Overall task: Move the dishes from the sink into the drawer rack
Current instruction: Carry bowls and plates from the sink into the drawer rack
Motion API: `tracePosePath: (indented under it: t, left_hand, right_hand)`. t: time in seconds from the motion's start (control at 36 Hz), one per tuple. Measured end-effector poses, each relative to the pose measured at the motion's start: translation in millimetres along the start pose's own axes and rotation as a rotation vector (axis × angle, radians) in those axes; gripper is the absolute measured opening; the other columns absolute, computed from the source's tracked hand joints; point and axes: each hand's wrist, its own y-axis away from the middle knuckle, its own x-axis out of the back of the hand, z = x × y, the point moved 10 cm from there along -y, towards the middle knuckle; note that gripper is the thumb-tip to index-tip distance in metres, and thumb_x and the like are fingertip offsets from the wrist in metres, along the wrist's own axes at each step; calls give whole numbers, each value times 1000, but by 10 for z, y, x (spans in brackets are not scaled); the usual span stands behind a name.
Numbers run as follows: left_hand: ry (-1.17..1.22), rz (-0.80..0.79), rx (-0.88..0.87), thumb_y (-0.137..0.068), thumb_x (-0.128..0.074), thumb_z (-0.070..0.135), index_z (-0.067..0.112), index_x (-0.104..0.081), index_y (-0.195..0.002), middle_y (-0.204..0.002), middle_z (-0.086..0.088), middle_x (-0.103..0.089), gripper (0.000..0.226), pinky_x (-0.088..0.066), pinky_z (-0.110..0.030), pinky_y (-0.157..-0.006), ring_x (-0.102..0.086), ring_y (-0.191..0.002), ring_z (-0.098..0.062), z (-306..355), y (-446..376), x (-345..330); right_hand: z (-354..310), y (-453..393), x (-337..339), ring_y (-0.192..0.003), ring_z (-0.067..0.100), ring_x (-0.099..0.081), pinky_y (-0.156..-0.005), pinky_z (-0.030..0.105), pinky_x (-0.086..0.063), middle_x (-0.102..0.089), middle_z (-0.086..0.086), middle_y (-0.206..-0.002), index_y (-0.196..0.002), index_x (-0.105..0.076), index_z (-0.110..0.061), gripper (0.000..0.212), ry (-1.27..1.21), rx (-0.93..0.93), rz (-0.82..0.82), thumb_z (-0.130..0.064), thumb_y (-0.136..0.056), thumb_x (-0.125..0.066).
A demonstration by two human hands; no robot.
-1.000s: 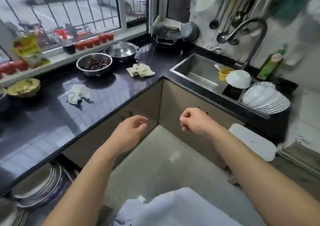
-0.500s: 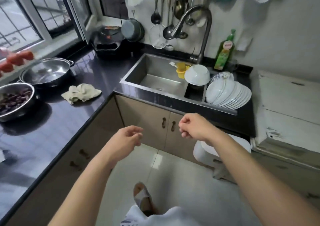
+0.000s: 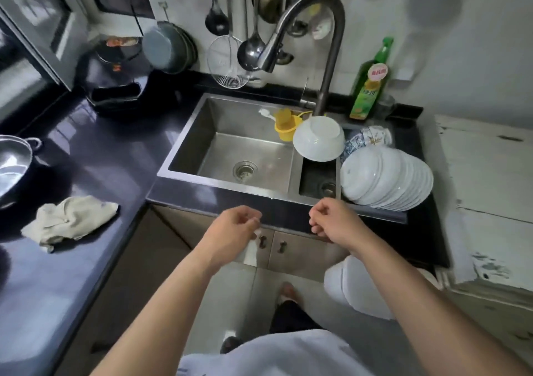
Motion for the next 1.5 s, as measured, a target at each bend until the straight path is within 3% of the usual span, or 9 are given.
tracePosePath:
  t: [0.25,0.31,0.36,0.44,0.53,0.67,0.86,1.22,1.5]
  left_hand:
    - [21,25,200,-97,-59,16,22,-71,-105,-85,3,-73,15,-49,-21,-67,-68,-74,-10,-14,-841,-107]
    - [47,36,228,-97,-60,13,20,-71,-104,-82,2,-71,14,-49,-18,-64,-65,-70,-10,21,-948,-92]
    - [91,53,243,-96,-60,14,19,-72,-102,-86,-2,-71,14,-55,-29,-73,-64,-72,-13,46,-1048,-58]
    - [138,89,276,-90,-64,21,21,-73,-101,-97,-6,-75,14,-58,-45,-90,-69,-79,-19,67,-1165,16]
    - [148,102,304,-86,-65,24,21,-73,-101,-94,-3,-75,18,-57,-48,-91,-69,-78,-19,86,-1261,22]
    - [126,120,322,-97,-61,13,21,-71,-103,-94,0,-73,14,-57,-43,-91,-69,-81,-19,98,-1380,36]
    - [128,118,341,-98,-60,15,21,-71,-105,-97,-1,-73,14,-57,-45,-90,-69,-84,-18,75,-1407,68]
    - [104,87,323,-100,-57,21,27,-71,-107,-89,9,-72,16,-53,-32,-83,-71,-81,-10,169,-1511,41]
    - [102,91,326,-98,-60,23,29,-71,-103,-91,9,-73,14,-56,-42,-88,-71,-82,-12,133,-1436,35]
  right_hand:
    - [193,-1135,341,-79,19,-70,-80,42,-60,-72,-1,-82,-87,-63,-21,17,222,-23,-25,-24,-100,-53]
    - [241,-1320,374,-83,21,-67,-83,39,-58,-70,-3,-87,-89,-63,-23,14,362,-18,-59,-26,-100,-55]
    - [226,-1500,425,-95,23,-65,-87,33,-53,-68,-2,-103,-101,-64,-22,9,498,12,-60,-27,-100,-57]
    - [4,-1846,578,-120,27,-55,-95,38,-47,-56,4,-129,-128,-58,-15,32,666,155,57,-25,-98,-62]
    - [-287,-2152,723,-127,33,-44,-101,43,-47,-51,13,-135,-138,-49,-6,58,822,351,241,-23,-89,-74]
    - [-234,-2656,678,-148,45,-22,-116,59,-33,-30,19,-158,-156,-25,-2,99,1032,293,226,-28,-79,-82]
    - [-189,-2740,614,-136,46,-33,-106,58,-42,-36,23,-145,-153,-23,4,75,1205,327,218,-2,-87,-58]
    - [-221,-2724,626,-117,39,-43,-93,52,-47,-45,20,-127,-151,-26,6,73,1350,351,130,-8,-87,-59]
    - [-296,-2714,702,-109,37,-44,-85,50,-49,-45,19,-120,-145,-33,5,80,1325,420,121,-19,-79,-69]
